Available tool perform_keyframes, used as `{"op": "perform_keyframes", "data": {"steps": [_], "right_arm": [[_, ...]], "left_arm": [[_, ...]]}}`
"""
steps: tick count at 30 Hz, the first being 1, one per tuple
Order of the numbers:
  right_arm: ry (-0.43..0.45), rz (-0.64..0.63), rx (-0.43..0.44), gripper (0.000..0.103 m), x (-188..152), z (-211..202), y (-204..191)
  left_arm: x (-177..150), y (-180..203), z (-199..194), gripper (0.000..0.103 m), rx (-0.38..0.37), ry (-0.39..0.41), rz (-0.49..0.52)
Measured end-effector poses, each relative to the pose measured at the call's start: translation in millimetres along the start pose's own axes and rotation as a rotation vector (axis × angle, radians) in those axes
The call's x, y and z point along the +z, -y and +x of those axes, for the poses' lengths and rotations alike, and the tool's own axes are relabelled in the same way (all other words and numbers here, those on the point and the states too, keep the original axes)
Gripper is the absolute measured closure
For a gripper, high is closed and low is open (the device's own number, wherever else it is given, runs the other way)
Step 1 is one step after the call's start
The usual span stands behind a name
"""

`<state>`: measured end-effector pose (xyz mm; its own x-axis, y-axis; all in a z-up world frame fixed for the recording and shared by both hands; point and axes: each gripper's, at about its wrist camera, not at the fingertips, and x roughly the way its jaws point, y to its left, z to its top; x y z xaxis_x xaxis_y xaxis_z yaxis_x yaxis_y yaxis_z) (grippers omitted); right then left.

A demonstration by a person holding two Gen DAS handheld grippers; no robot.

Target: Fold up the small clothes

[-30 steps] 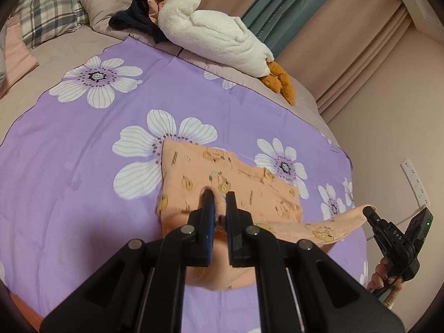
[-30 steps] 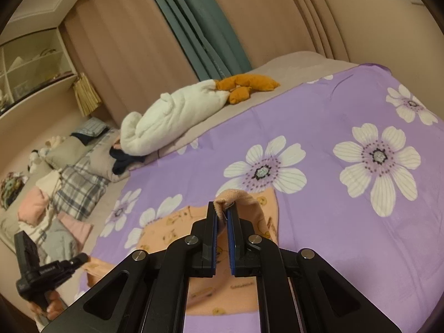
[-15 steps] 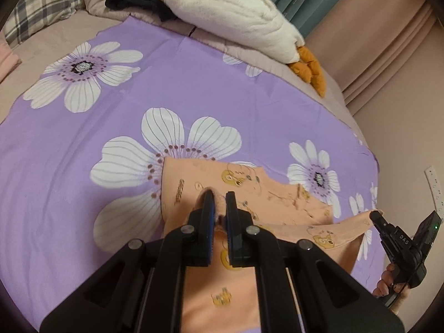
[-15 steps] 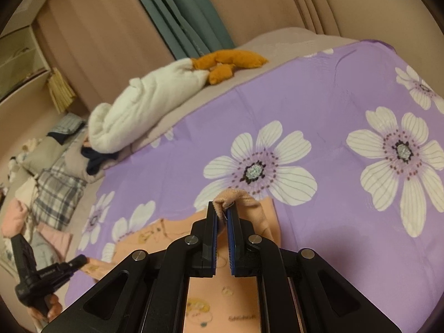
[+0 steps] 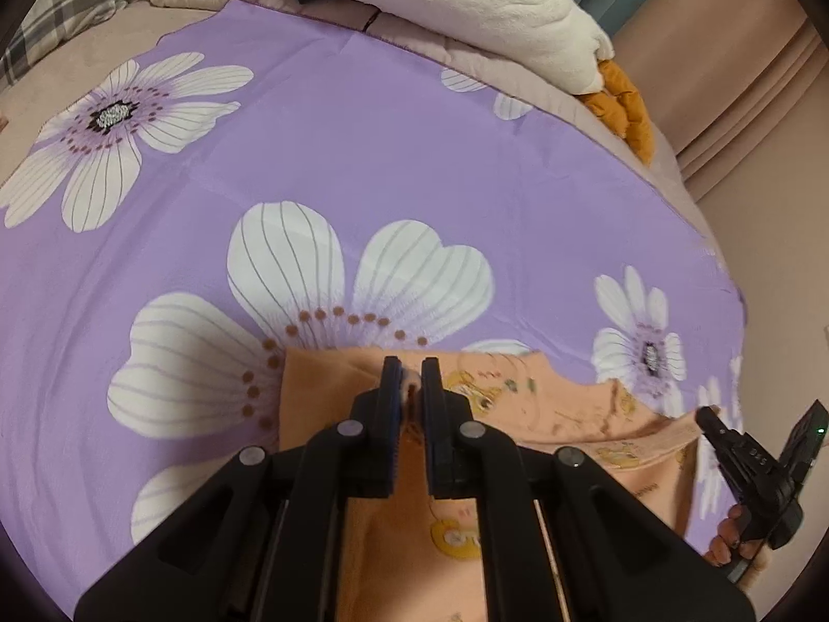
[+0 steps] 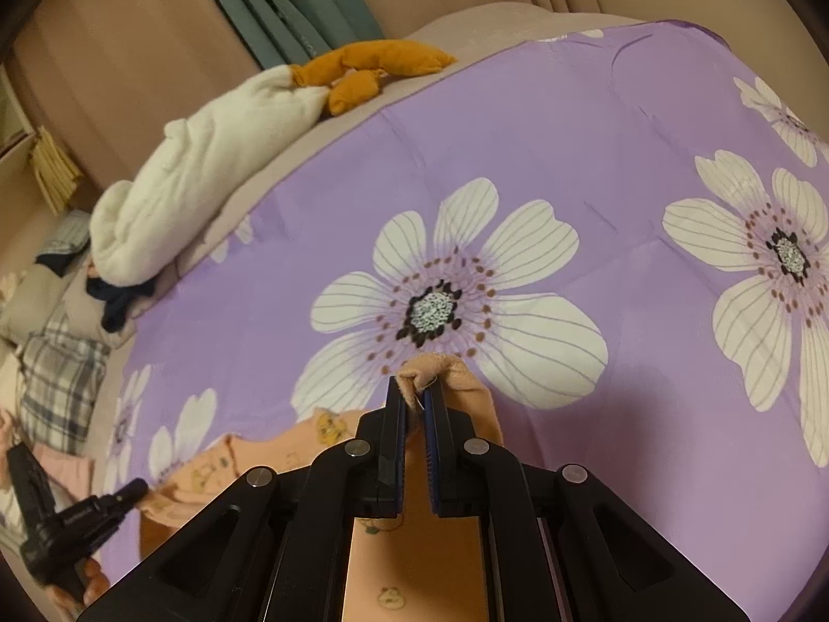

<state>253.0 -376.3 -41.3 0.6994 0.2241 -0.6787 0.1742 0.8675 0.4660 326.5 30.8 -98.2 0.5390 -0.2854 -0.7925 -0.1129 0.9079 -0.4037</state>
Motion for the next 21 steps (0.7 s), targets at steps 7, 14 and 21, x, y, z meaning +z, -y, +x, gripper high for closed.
{"op": "perform_keyframes", "data": {"steps": [7,14,21], "right_arm": [[-0.034,0.003,-0.034,0.095,2.8,20.8,2.0],[0.017,-0.004,-0.087,0.093,16.5,8.2,8.7],[0.015,-0.024,-0.071,0.061,19.9,-7.5,20.8]], "left_arm": [[6.7,-9.4,20.4,0.095,0.011,-0.029,-0.008],[15.9,-18.6,14.5,0.094,-0.003,-0.008,-0.045],[10.4,-23.3,-9.0,0.059,-0.020,0.014,-0.014]]}}
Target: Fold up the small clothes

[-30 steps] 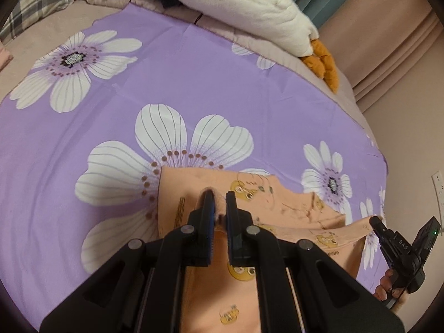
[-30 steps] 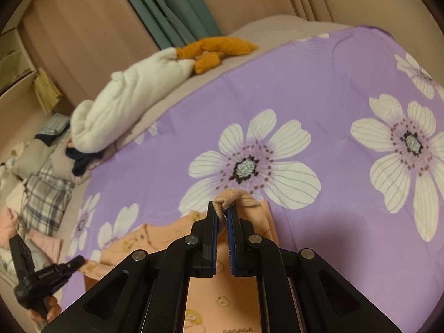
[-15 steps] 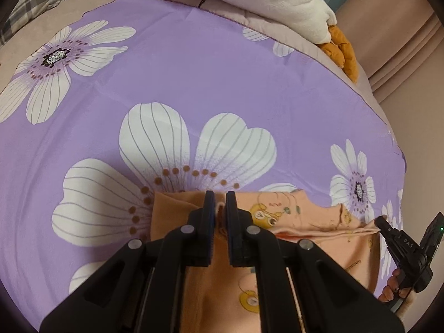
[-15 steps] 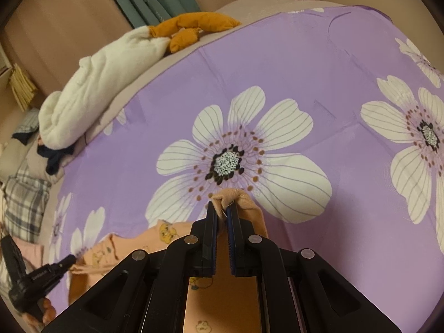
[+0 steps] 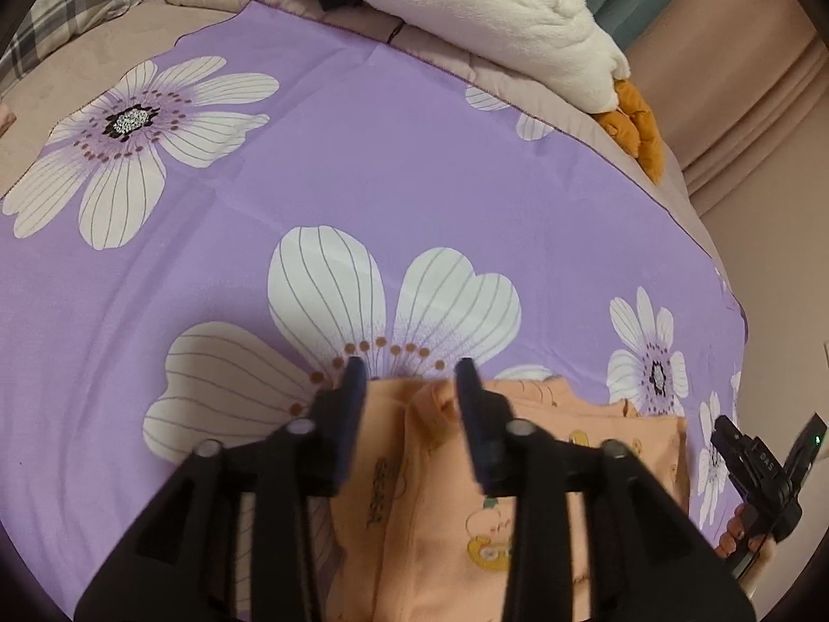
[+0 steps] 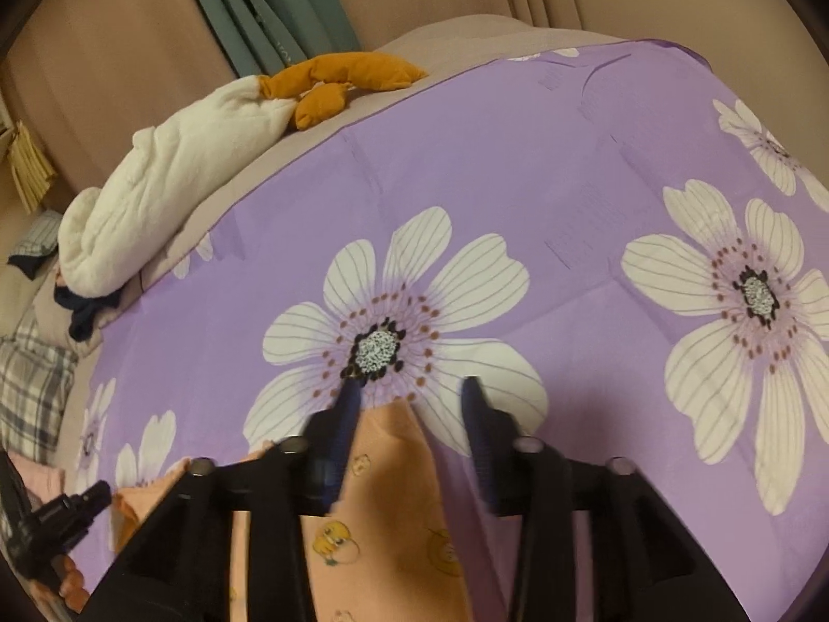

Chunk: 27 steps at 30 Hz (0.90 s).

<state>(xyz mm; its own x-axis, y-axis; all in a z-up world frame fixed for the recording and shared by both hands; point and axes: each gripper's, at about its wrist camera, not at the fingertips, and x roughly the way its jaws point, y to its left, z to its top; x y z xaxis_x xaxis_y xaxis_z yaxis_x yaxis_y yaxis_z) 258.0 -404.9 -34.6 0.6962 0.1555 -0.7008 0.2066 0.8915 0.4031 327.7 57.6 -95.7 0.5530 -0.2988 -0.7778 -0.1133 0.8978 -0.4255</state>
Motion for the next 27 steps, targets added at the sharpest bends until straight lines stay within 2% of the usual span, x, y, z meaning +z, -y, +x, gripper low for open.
{"op": "perform_keyframes", "data": {"steps": [1,2,9,10,11,12,13,14,15,16,19,24,27], "right_arm": [[-0.016,-0.007,0.007,0.061,-1.2,2.6,0.2],[-0.038,-0.012,0.012,0.061,-3.7,6.9,1.1],[-0.135,-0.093,-0.009,0.061,-11.1,41.0,-14.2],[-0.139,-0.105,-0.019,0.061,-12.0,45.0,-16.8],[-0.146,-0.123,-0.028,0.062,-12.9,50.7,-20.3],[-0.151,-0.134,-0.034,0.068,-14.1,53.5,-22.0],[-0.158,-0.139,-0.037,0.072,-15.0,57.0,-22.6],[-0.164,-0.136,-0.038,0.081,-16.2,60.0,-22.5],[-0.163,-0.137,-0.044,0.087,-16.7,60.4,-21.6],[-0.157,-0.141,-0.048,0.088,-17.1,60.3,-21.9],[-0.137,-0.132,-0.035,0.093,-16.2,54.7,-21.8],[-0.078,-0.081,0.044,0.096,-6.8,29.3,-16.6],[-0.047,-0.090,0.032,0.098,-0.9,25.5,-18.9]], "left_arm": [[-2.2,0.1,-0.3,0.051,-0.004,-0.003,0.010],[-5.5,0.4,0.4,0.047,-0.006,-0.011,0.024],[-16.9,3.9,19.0,0.048,0.013,-0.057,0.060],[-17.2,4.0,21.0,0.050,0.016,-0.055,0.063],[-17.8,4.7,23.4,0.056,0.022,-0.053,0.070],[-18.3,5.2,26.1,0.060,0.031,-0.051,0.077],[-18.5,5.4,27.6,0.071,0.038,-0.053,0.081],[-19.4,5.6,30.4,0.081,0.045,-0.053,0.089],[-19.6,5.4,31.9,0.086,0.045,-0.051,0.094],[-20.2,5.6,33.4,0.093,0.048,-0.048,0.103],[-19.9,5.1,30.2,0.096,0.055,-0.027,0.101],[-9.1,9.7,10.9,0.097,0.046,0.052,0.104],[-1.8,12.8,9.6,0.097,0.053,0.065,0.113]]}}
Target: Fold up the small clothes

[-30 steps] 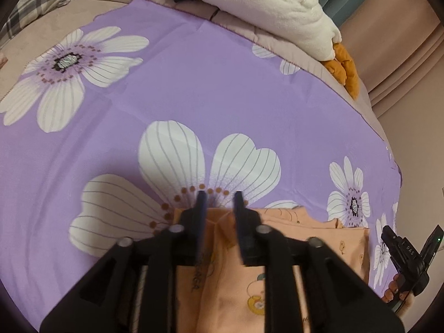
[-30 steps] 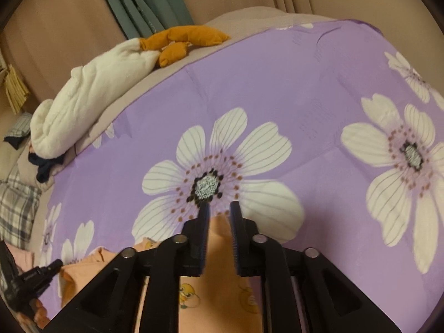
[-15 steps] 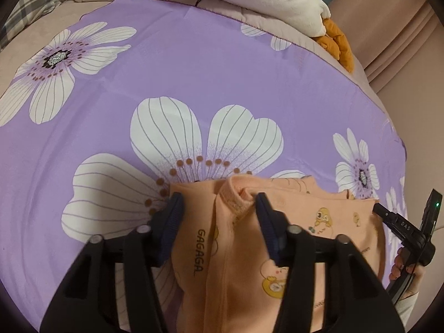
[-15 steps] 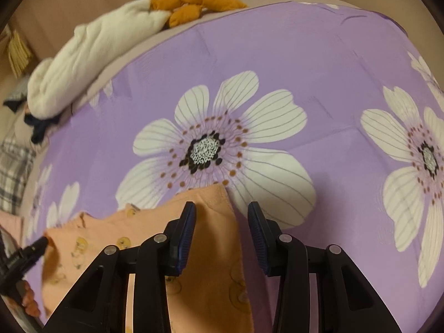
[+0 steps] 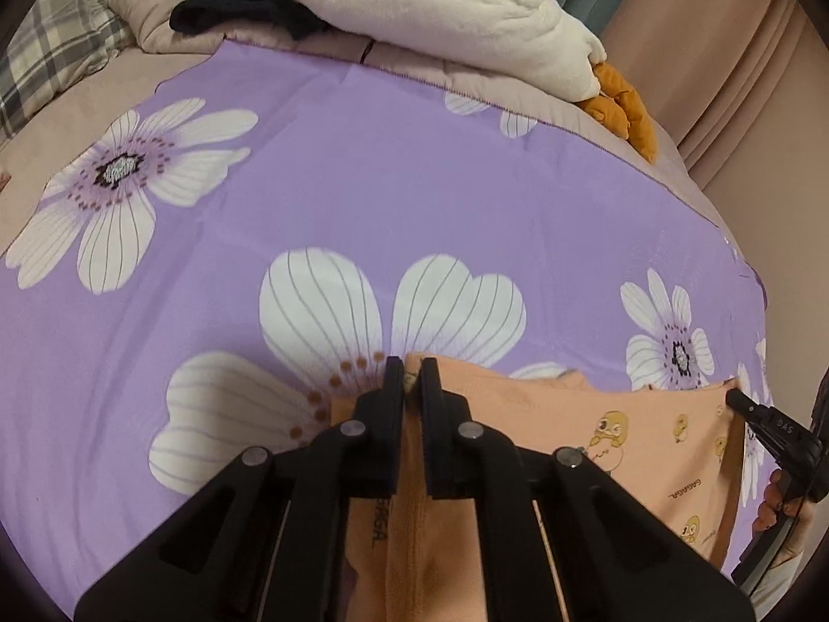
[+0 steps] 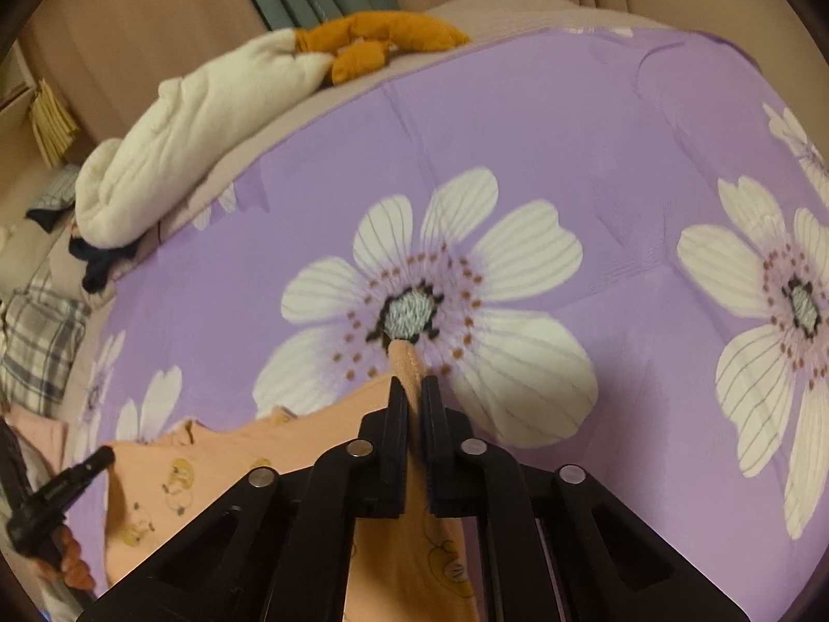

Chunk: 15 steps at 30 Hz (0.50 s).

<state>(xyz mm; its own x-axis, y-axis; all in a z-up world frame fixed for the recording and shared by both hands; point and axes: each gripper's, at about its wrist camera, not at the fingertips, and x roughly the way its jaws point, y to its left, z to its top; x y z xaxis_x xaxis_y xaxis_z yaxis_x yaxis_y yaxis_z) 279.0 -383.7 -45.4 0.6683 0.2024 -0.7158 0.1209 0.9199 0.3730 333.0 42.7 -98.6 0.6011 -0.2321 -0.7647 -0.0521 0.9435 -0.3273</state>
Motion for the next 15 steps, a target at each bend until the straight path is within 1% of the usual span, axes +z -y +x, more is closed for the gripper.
{"op": "perform_keyframes", "data": {"steps": [3,8,11,15], "right_arm": [[0.002,-0.006,-0.009,0.098,0.9,7.2,-2.6],[-0.049,-0.010,-0.066,0.098,-8.9,30.5,0.9],[-0.069,-0.005,-0.078,0.098,-13.9,38.8,3.5],[-0.074,-0.024,-0.106,0.098,-14.2,39.2,1.1]], "left_arm": [[2.8,-0.7,9.7,0.097,0.021,-0.014,-0.003],[-2.2,-6.0,26.0,0.093,0.059,-0.067,0.012],[-6.2,-11.3,30.6,0.092,0.058,-0.091,0.007],[-6.1,-16.7,28.4,0.086,0.057,-0.093,-0.016]]}}
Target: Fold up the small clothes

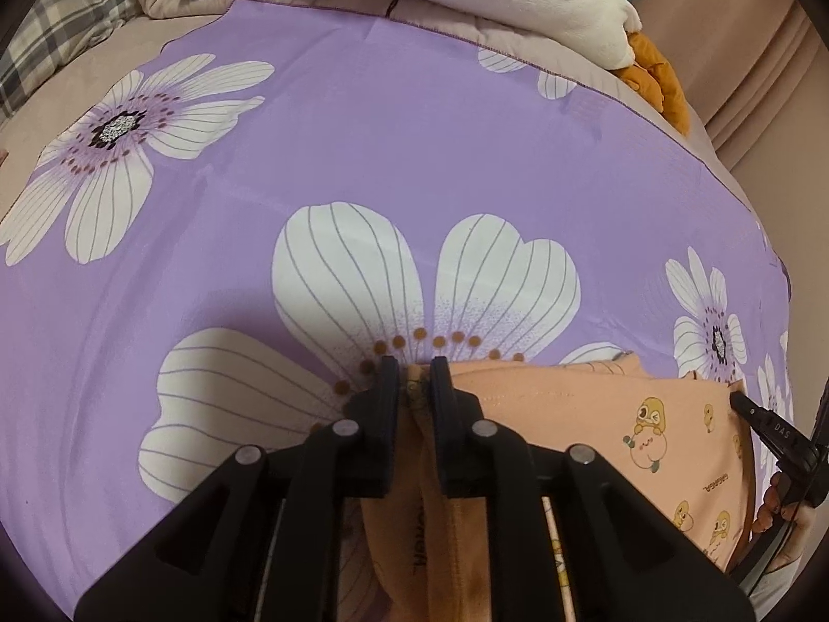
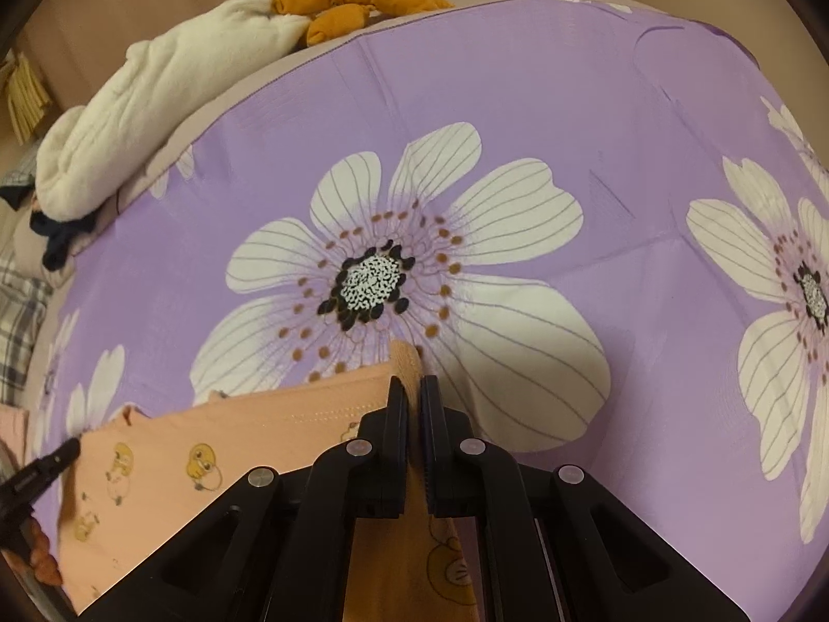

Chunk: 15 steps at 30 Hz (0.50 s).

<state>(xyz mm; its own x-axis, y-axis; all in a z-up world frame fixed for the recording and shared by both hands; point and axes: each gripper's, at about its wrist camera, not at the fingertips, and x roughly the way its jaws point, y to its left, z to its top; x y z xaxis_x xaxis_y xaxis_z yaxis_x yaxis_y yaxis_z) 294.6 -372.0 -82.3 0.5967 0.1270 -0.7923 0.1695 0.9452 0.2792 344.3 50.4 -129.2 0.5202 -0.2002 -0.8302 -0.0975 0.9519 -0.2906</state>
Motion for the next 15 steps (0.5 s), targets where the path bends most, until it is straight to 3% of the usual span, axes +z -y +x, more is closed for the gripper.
{"op": "perform_keyframes", "data": {"steps": [3,5,9,11,13,14,15], "right_arm": [[0.005,0.002,-0.028,0.098,2.1,-5.4,-1.0],[0.007,0.012,-0.026,0.097,2.4,-12.0,-0.4],[0.043,0.006,-0.073,0.093,1.3,-31.9,-1.8],[0.063,0.006,-0.060,0.090,-1.1,-47.3,-2.1],[0.085,0.008,-0.054,0.073,-4.1,-61.4,-2.8],[0.108,0.010,-0.050,0.056,-7.0,-72.2,-3.6],[0.124,0.011,-0.049,0.046,-8.3,-78.1,-4.9]], "left_arm": [[-1.5,0.1,-10.3,0.076,0.008,0.012,-0.007],[-3.7,-0.8,-18.3,0.056,0.015,0.020,-0.015],[-11.8,-0.3,-42.9,0.045,-0.005,0.049,-0.003],[-17.9,1.1,-58.0,0.033,-0.014,0.065,0.006],[-24.5,2.6,-71.8,0.025,-0.031,0.079,0.011],[-26.9,3.8,-75.8,0.023,-0.037,0.082,0.013],[-31.9,5.2,-83.0,0.021,-0.048,0.086,0.018]]}}
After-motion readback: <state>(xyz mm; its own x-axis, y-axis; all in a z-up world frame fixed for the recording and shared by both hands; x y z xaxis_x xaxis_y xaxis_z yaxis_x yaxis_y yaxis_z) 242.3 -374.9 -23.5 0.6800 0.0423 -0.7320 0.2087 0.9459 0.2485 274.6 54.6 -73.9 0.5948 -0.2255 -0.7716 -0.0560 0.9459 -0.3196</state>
